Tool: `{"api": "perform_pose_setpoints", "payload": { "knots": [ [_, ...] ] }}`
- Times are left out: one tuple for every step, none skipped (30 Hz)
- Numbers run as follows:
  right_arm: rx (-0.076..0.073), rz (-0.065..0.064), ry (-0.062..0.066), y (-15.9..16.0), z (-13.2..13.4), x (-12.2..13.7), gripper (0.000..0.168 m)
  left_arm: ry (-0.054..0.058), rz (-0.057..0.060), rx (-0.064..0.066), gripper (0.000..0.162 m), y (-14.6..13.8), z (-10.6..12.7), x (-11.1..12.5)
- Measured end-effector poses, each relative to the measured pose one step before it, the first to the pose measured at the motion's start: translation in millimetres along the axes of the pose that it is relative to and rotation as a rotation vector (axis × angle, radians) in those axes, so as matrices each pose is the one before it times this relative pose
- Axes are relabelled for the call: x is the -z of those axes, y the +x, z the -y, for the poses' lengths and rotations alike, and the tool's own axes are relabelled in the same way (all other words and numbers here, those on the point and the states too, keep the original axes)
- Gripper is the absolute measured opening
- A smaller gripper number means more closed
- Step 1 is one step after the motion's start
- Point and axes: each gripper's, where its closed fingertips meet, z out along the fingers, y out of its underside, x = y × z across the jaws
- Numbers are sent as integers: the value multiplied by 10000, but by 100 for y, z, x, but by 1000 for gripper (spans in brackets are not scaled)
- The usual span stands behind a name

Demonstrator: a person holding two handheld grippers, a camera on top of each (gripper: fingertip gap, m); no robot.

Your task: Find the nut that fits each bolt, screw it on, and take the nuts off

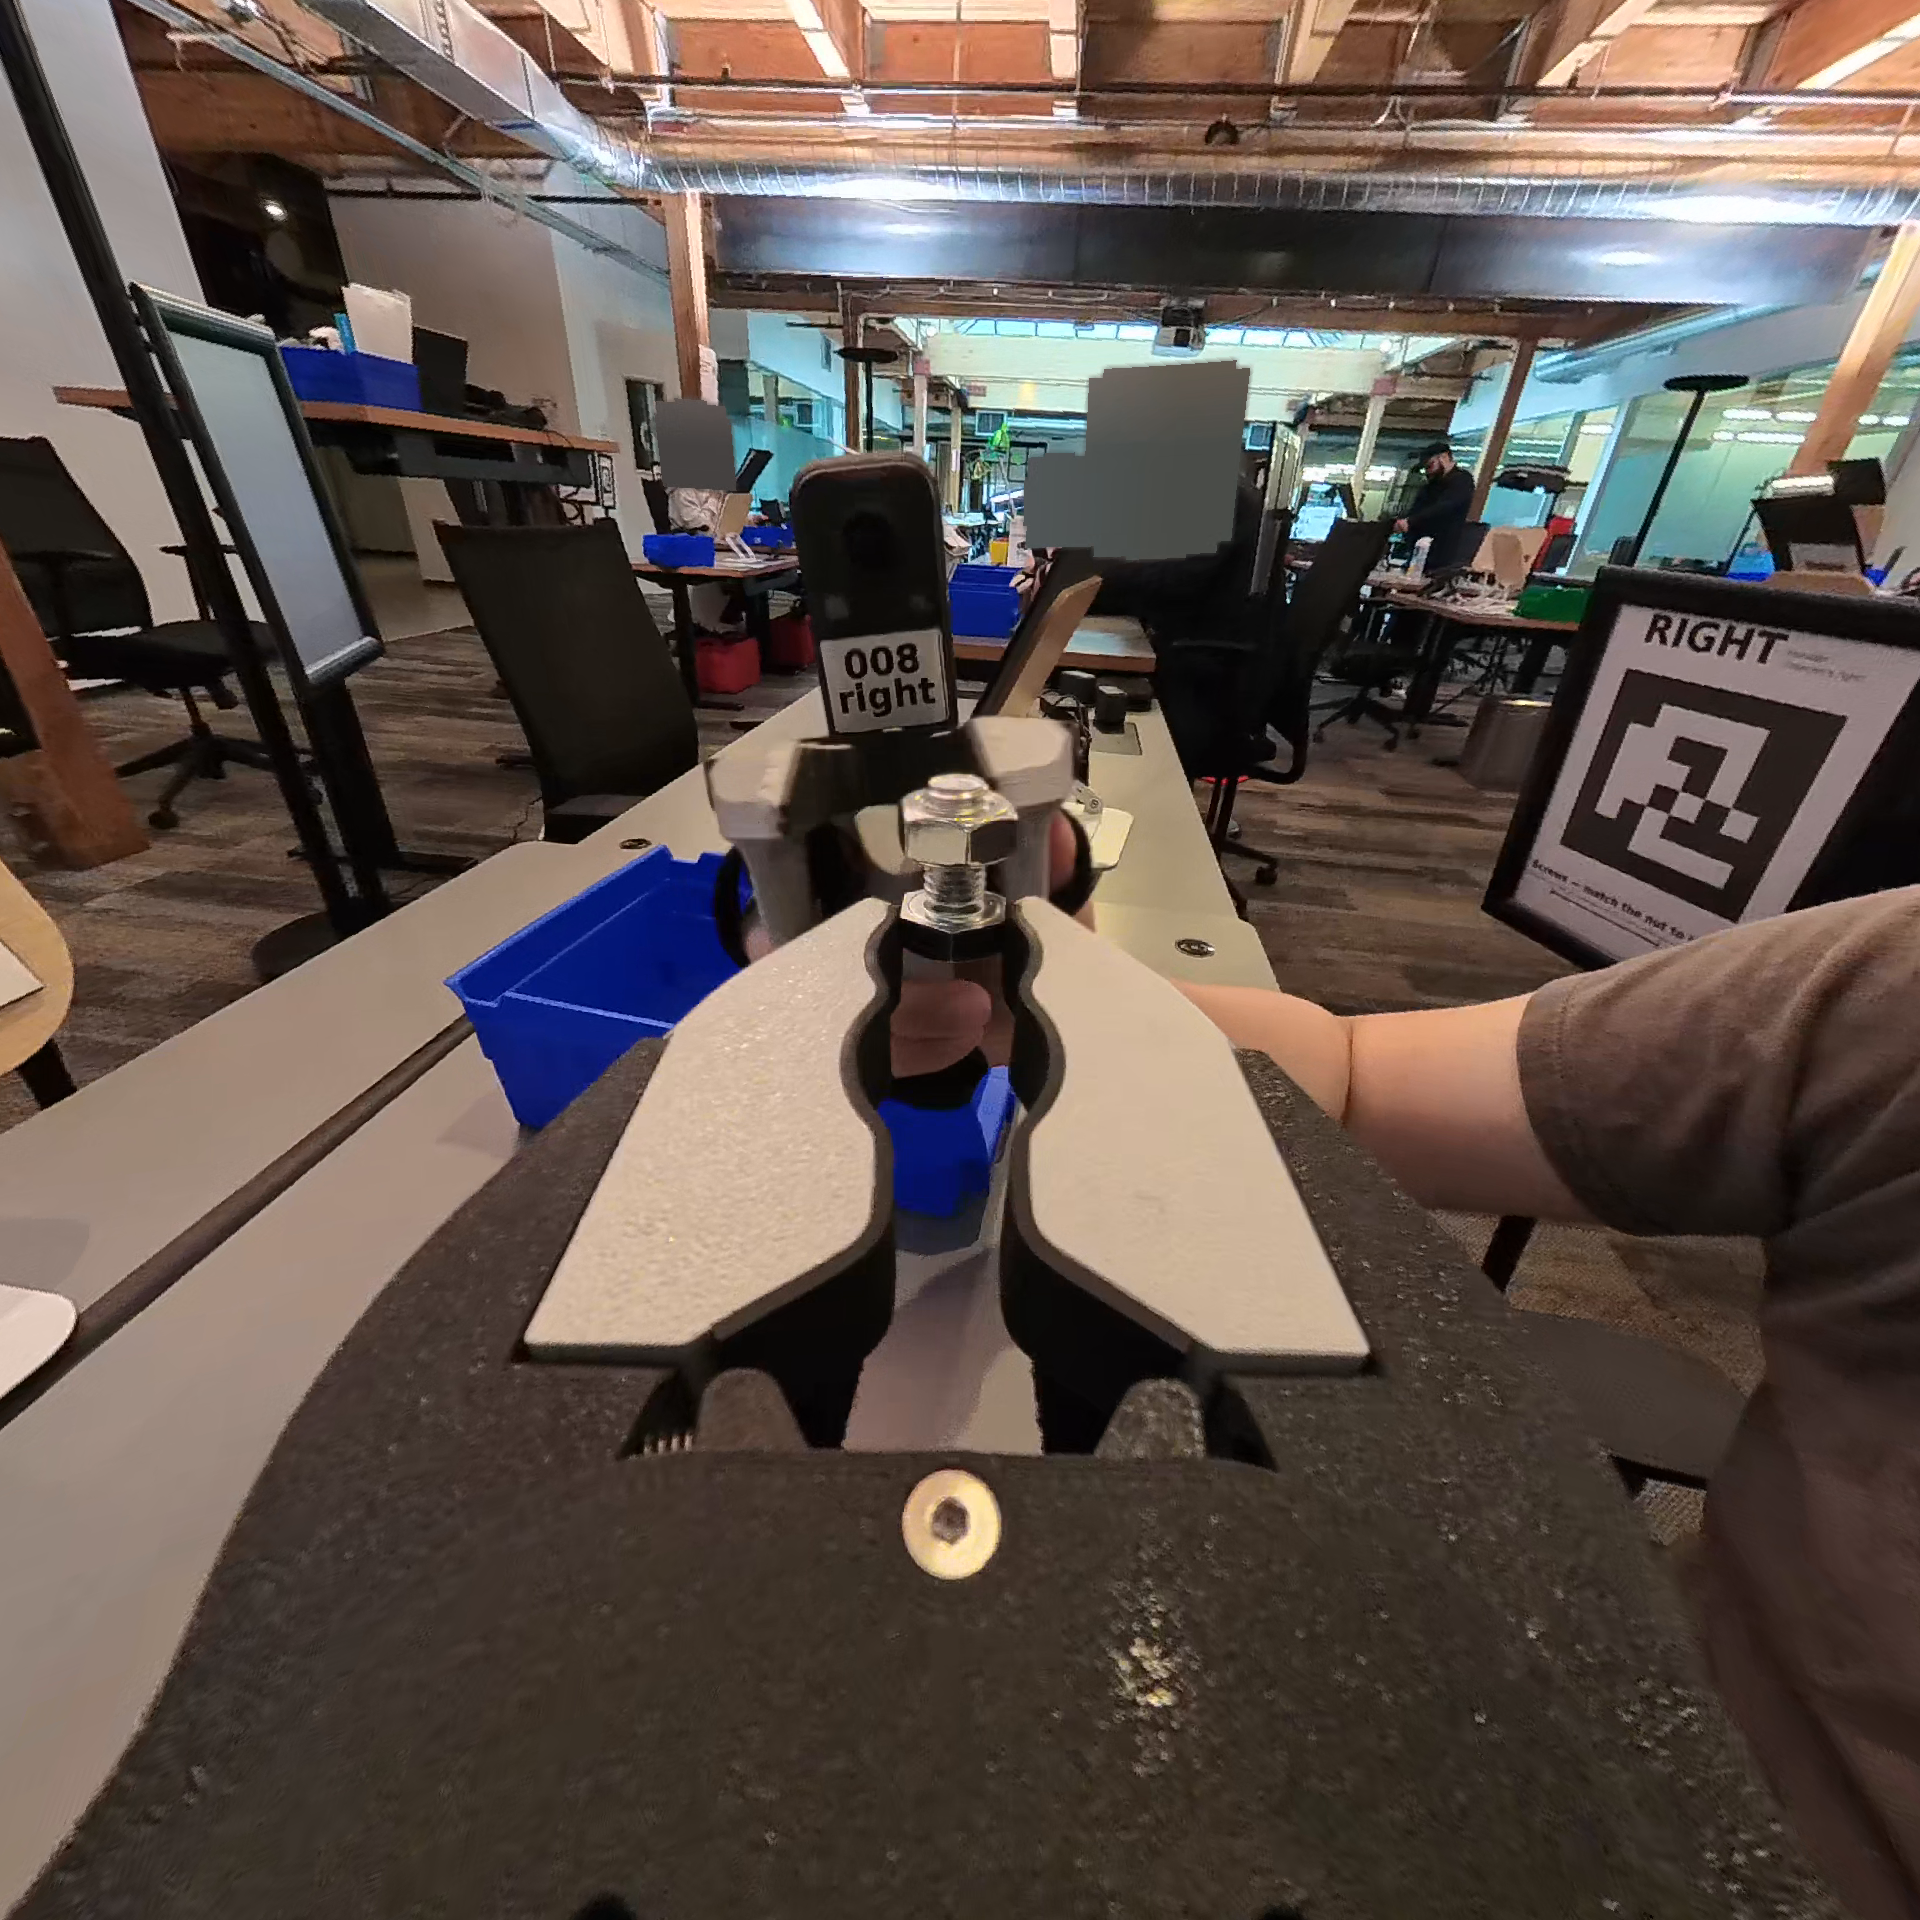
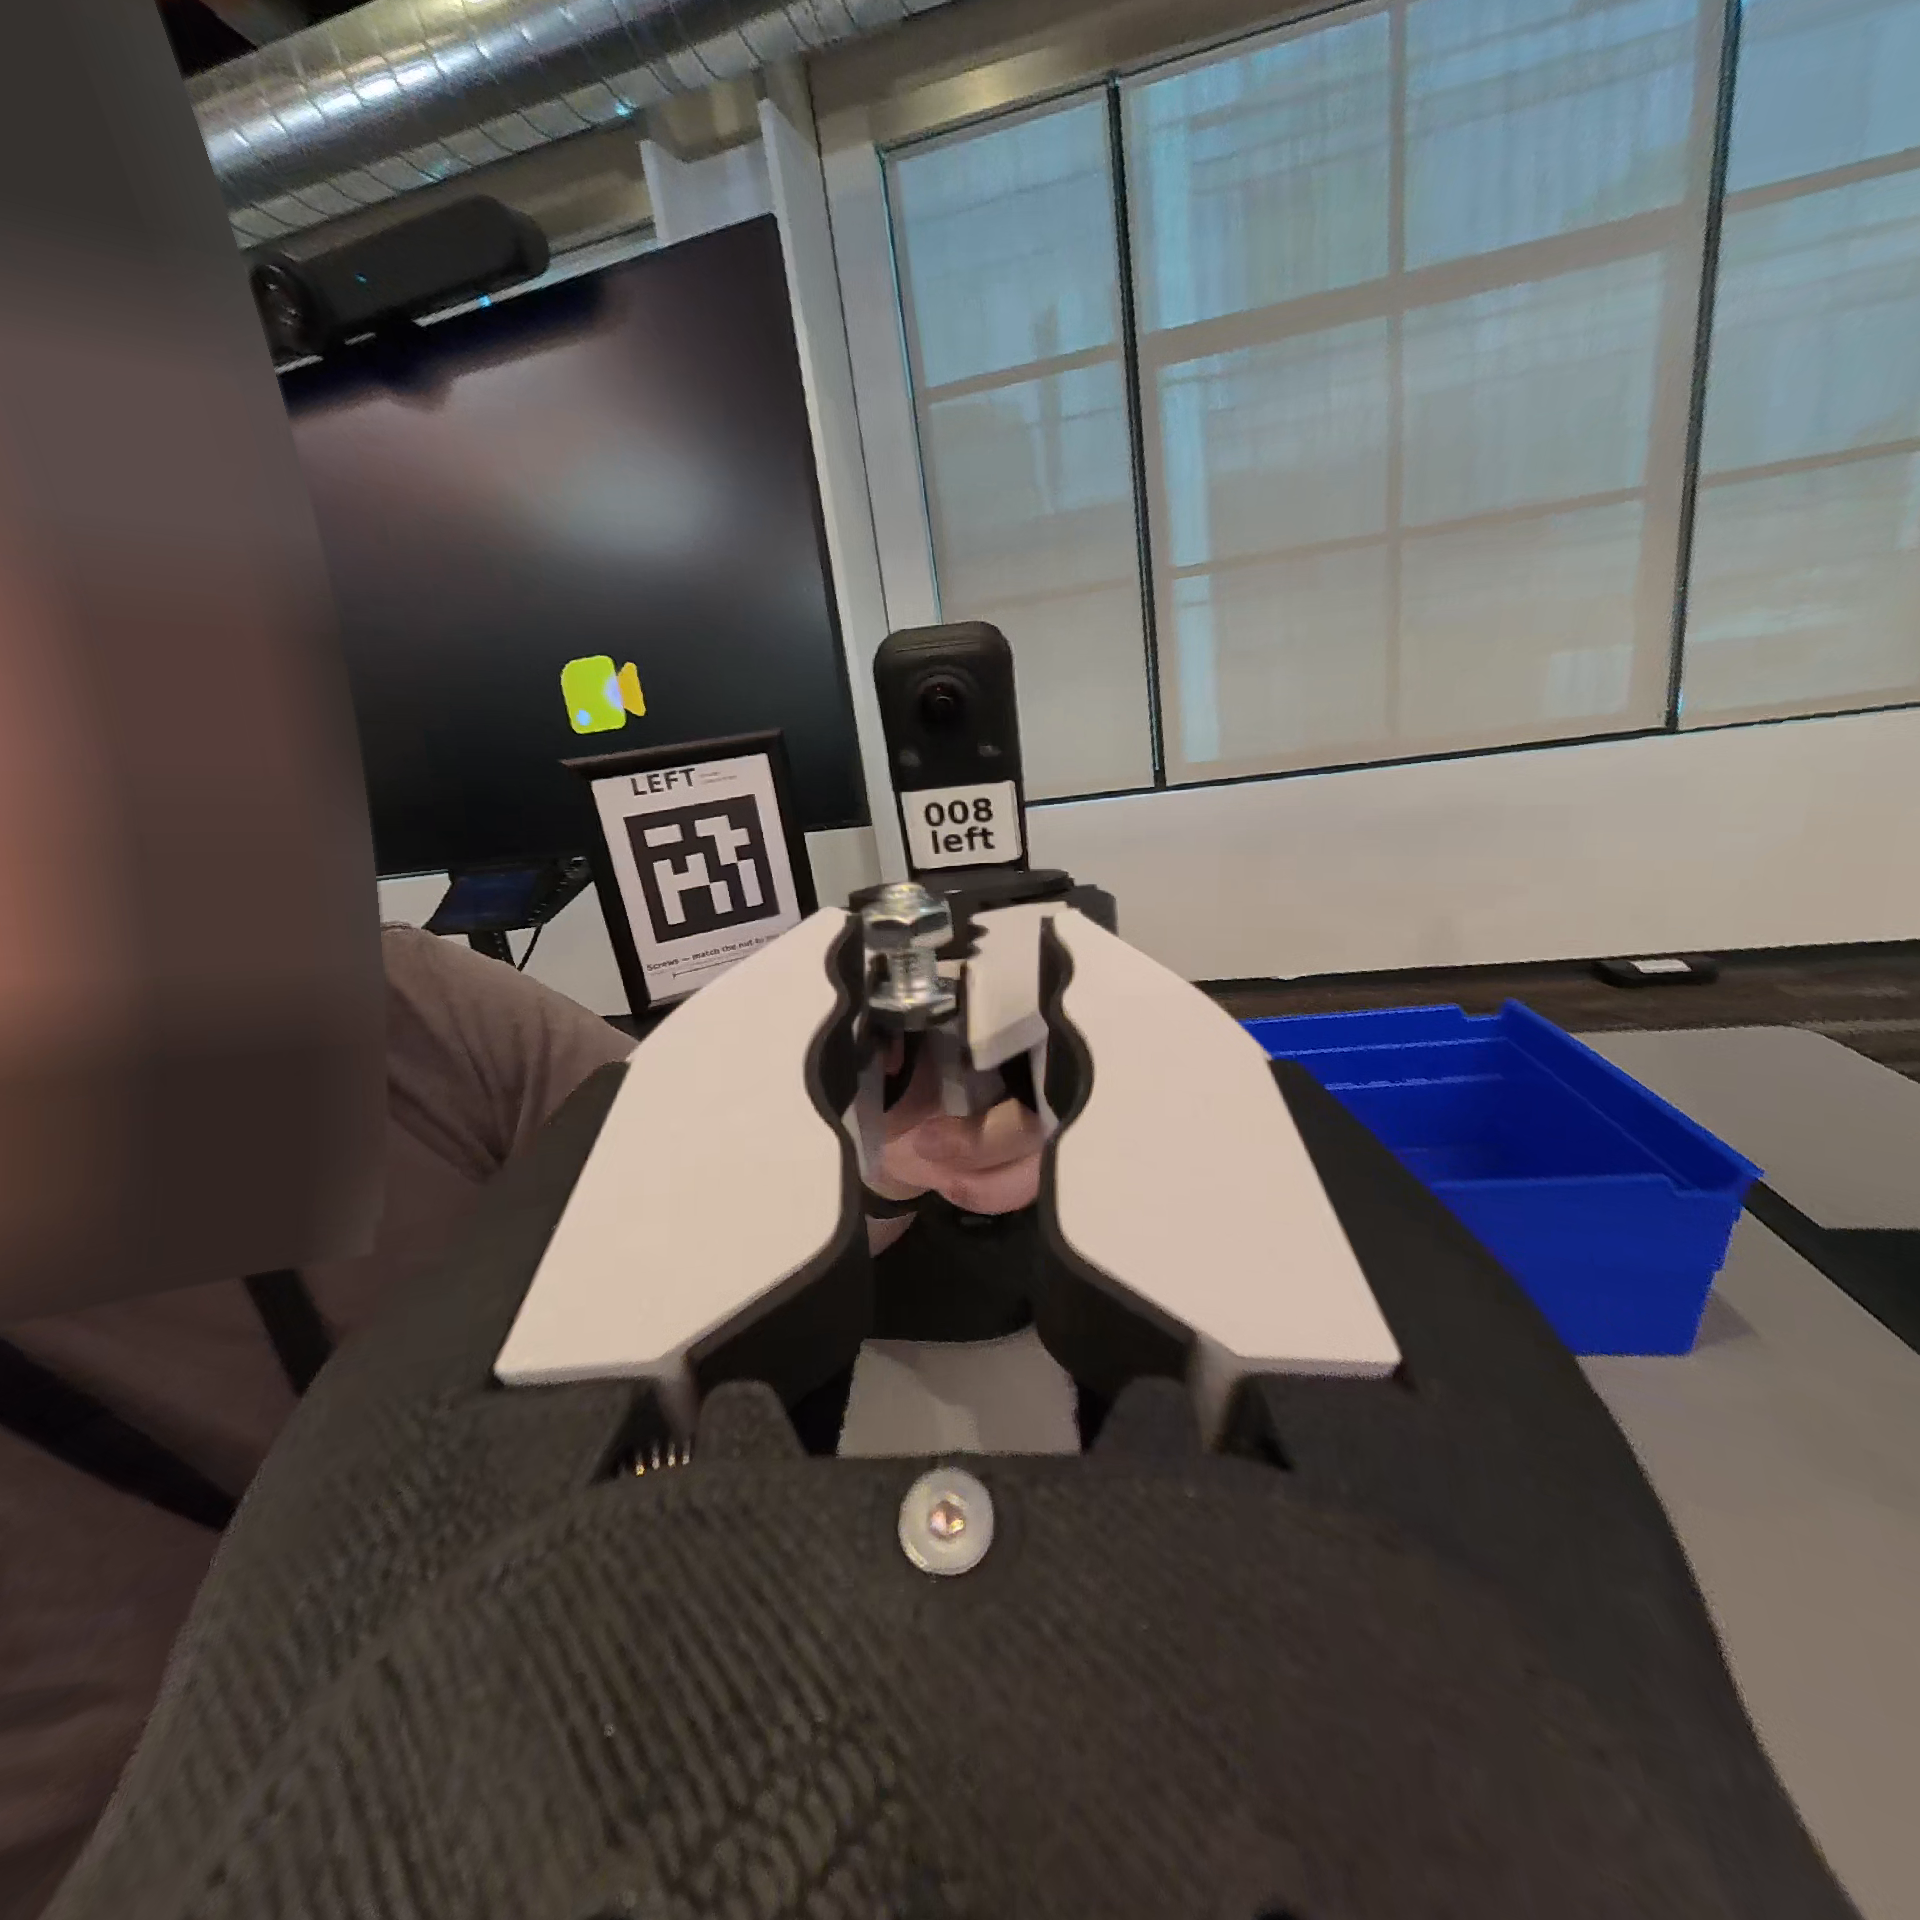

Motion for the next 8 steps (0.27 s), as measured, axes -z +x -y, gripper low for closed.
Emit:
{"api": "perform_pose_setpoints", "payload": {
  "knots": [
    [54, 79, -49, -349, -25, -243, 33, -69, 0, -16, 18, 40, -110, -72],
    [133, -11, -117, -239, -128, -262, 33, -45, -34, 10, 18, 88, -87, -71],
    [152, -104, -176, -82, -232, -243, 34, 30, -40, 17, 18, 98, 16, -44],
    [144, -156, -162, 46, -216, -175, 35, -14, -63, 30, 18, 123, -33, -57],
    [105, -63, -73, -26, -82, -75, 34, -23, -12, 2, 18, 46, -35, -40],
    [27, 47, -15, -86, 7, 6, 34, 20, -53, -14, 18, 87, 35, 0],
    [-37, 108, 12, -89, 59, 93, 34, 1, -103, 30, 18, 158, 20, -11],
    [-72, 124, 41, -62, 69, 140, 34, 4, -55, 31, 18, 95, 26, -4]
  ]
}}
